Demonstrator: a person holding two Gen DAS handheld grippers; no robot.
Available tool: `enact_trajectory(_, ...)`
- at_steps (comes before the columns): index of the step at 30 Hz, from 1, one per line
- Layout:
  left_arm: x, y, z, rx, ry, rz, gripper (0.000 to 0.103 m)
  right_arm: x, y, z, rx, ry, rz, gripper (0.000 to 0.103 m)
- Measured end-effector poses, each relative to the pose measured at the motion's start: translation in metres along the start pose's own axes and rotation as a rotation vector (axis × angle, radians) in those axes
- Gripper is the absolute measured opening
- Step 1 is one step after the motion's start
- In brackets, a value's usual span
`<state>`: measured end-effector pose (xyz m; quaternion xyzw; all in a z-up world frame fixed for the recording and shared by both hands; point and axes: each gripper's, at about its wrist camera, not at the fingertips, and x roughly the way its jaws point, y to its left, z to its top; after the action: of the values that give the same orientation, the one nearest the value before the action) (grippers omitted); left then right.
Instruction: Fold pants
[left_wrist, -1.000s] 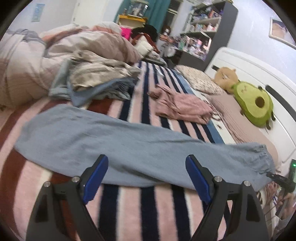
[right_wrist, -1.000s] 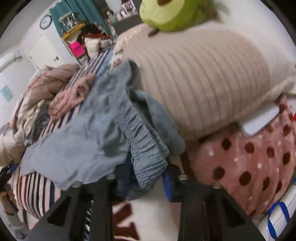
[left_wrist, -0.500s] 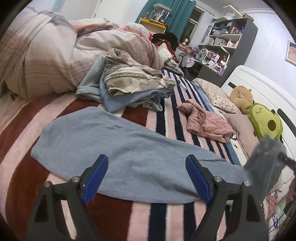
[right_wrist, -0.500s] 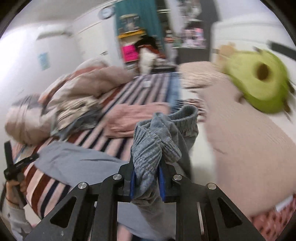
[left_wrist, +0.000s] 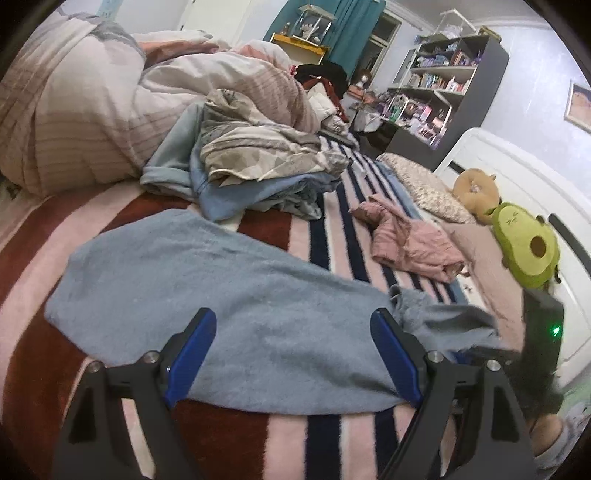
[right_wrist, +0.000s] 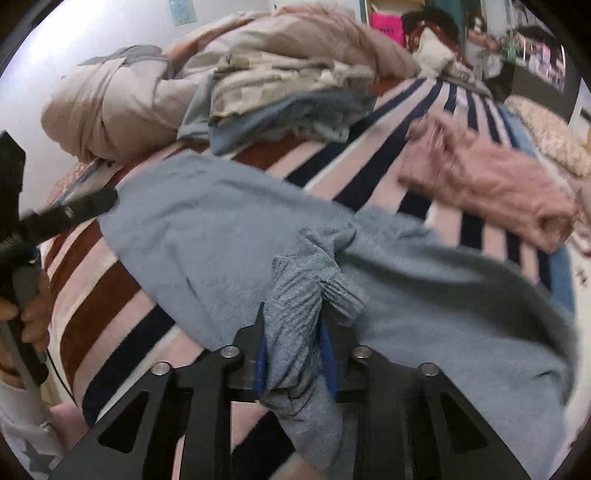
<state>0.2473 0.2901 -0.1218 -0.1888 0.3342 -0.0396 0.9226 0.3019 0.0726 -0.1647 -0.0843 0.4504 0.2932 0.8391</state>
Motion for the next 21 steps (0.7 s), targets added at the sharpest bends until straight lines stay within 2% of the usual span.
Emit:
enact_trajectory(3,0.002,-0.005,0.0,0.007,0.005,0.011,0.083,-0.012,0.0,-0.003,0.009,-0.001,0.064,0.052)
enact_trajectory(6,0.0,-0.008,-0.003,0.015,0.0,0.022,0.083,-0.051,0.003,-0.005,-0.045,-0.042,0.048,0.053)
enact_trajectory(9,-0.003,-0.007,-0.007,-0.006,-0.004,-0.001,0.083,-0.09,-0.011,-0.004,-0.049,-0.08,-0.022,0.059)
enact_trajectory(12,-0.002,-0.01,-0.011,-0.015,0.003,-0.009,0.083,-0.106,-0.033,-0.004,-0.045,-0.087,-0.122,0.06)
enact_trajectory(14,0.001,-0.014,-0.014,-0.007,0.012,-0.015,0.083,-0.105,-0.053,-0.002,-0.031,-0.066,-0.163,0.061)
enact_trajectory(16,0.004,-0.018,-0.015,0.001,0.018,-0.016,0.083,-0.095,-0.063,0.003,-0.048,-0.037,-0.168,0.061)
enact_trajectory(19,0.007,-0.022,-0.015,0.016,0.025,-0.009,0.083,-0.072,-0.059,0.017,-0.169,-0.017,-0.194,0.061)
enact_trajectory(21,0.009,-0.023,-0.013,0.023,0.028,-0.003,0.083,-0.051,-0.055,0.028,-0.253,0.029,-0.214,0.071)
